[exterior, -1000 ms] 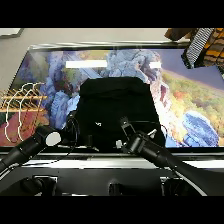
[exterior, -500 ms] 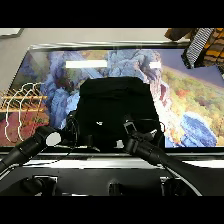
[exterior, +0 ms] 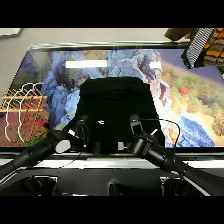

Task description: Fold the clothes and pants, and hang the long-sleeved shirts on hangers.

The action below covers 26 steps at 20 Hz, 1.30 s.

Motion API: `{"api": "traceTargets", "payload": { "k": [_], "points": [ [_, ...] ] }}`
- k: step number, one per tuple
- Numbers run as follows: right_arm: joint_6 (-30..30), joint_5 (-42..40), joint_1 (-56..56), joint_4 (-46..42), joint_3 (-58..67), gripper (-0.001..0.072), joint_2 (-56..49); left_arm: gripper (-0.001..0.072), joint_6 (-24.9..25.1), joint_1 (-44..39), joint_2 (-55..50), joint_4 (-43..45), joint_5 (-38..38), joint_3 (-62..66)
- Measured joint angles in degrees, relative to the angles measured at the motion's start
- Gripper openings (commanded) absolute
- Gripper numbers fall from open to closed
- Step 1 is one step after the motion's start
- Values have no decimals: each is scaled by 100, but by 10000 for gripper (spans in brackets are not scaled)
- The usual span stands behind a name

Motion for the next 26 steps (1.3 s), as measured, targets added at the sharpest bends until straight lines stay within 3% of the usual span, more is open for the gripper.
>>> {"api": "traceTargets", "payload": {
  "k": [10,13,14,15,16,21,26],
  "points": [
    [131,31,0,754,0,55,79,663,-457,-463,-1001,437,173,378],
    [164,28,0,844,0,54,79,497,-662,-474,-1176,507,192,402],
    [195,26,0,874,0,54,79,334,-769,-479,-1226,531,216,409],
    [208,26,0,883,0,54,79,94,-822,-476,-1272,546,240,413],
    [223,26,0,909,0,54,79,35,-914,-474,-1309,553,258,411],
    [256,192,0,1014,50,54,173,35,-1056,-468,-1259,579,118,605],
    [260,1034,0,1054,566,54,699,34,-1097,-463,-664,1071,-940,1224]
  ]
}}
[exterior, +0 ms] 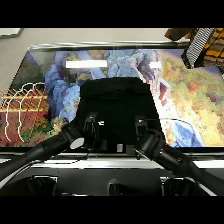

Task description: Fold the clothes and pants, and hang the long-sleeved shirts on hangers.

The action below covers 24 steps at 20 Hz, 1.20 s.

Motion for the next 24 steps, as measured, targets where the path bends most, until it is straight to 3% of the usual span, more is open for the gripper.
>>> {"api": "traceTargets", "payload": {
  "k": [4,7,10,13,17,21,24],
  "points": [
    [151,988,0,39,734,53,640,34,-15,-24,791,136,-872,345],
    [380,1637,0,192,1351,54,1032,34,-17,-136,1298,-225,-1307,439],
    [621,2022,0,109,1829,54,1204,34,-66,-352,1484,-625,-1377,474],
    [732,2140,-216,-424,2026,55,1119,34,-271,-546,1432,-935,-957,487],
    [501,1515,-1311,-684,2120,55,686,35,-426,-636,1045,-1447,-76,492],
    [-190,181,-2590,166,2365,55,-138,34,-466,-662,433,-2127,1067,501],
    [-841,-376,-3023,745,3025,55,-1088,34,-439,-662,-28,-2726,1786,592]
  ]
}}
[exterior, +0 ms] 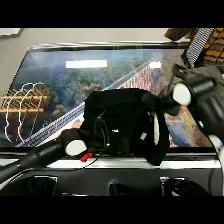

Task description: Fold the clothes and pants, and hang the long-sleeved shirts on hangers.

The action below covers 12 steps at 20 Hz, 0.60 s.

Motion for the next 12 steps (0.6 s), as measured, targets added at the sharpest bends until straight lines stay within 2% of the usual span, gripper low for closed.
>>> {"api": "traceTargets", "payload": {
  "k": [4,7,12],
  "points": [
    [-573,-133,-199,267,1545,55,-1309,34,387,0,-566,-728,509,417],
    [-828,107,-271,313,2664,55,-2107,34,531,2,-898,-1014,667,726],
    [-1255,756,-299,278,3265,55,-2865,34,614,33,-1486,-1202,758,890]
  ]
}}
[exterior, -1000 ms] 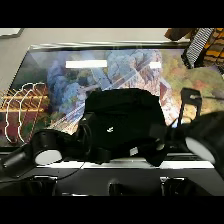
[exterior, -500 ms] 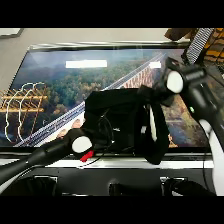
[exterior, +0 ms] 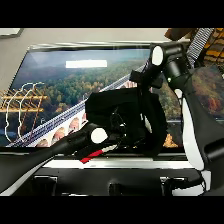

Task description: Fold the clothes and pants, and hang the long-sleeved shirts on hangers.

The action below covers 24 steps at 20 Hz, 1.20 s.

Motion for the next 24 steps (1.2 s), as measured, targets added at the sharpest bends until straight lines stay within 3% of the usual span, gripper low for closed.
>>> {"api": "traceTargets", "payload": {
  "k": [5,9,10,12,13,14,15,18,21,24],
  "points": [
    [-494,240,-2,-345,-136,55,-323,35,17,162,-577,-44,136,35],
    [-474,-118,-2,-428,-734,56,-380,39,149,291,-835,-48,214,39],
    [-413,-240,-2,-411,-874,100,-385,75,208,306,-879,-50,232,39],
    [-269,-444,-2,-313,-1102,325,-396,427,308,334,-944,-48,245,39],
    [-225,-498,-2,-275,-1165,382,-393,489,376,361,-962,-50,243,39],
    [-192,-522,-4,-251,-1213,458,-382,490,472,417,-970,-50,216,42],
    [-179,-520,-4,-251,-1241,483,-354,508,616,516,-964,-48,136,42],
    [-343,-330,-33,-417,-1272,494,-57,521,1139,1021,-789,140,-284,39],
    [-538,116,-293,-697,-1283,499,579,521,1541,1733,-385,916,-791,42],
    [-640,656,-752,-758,-1480,535,1388,521,2350,2468,96,1637,-1165,42]
  ]
}}
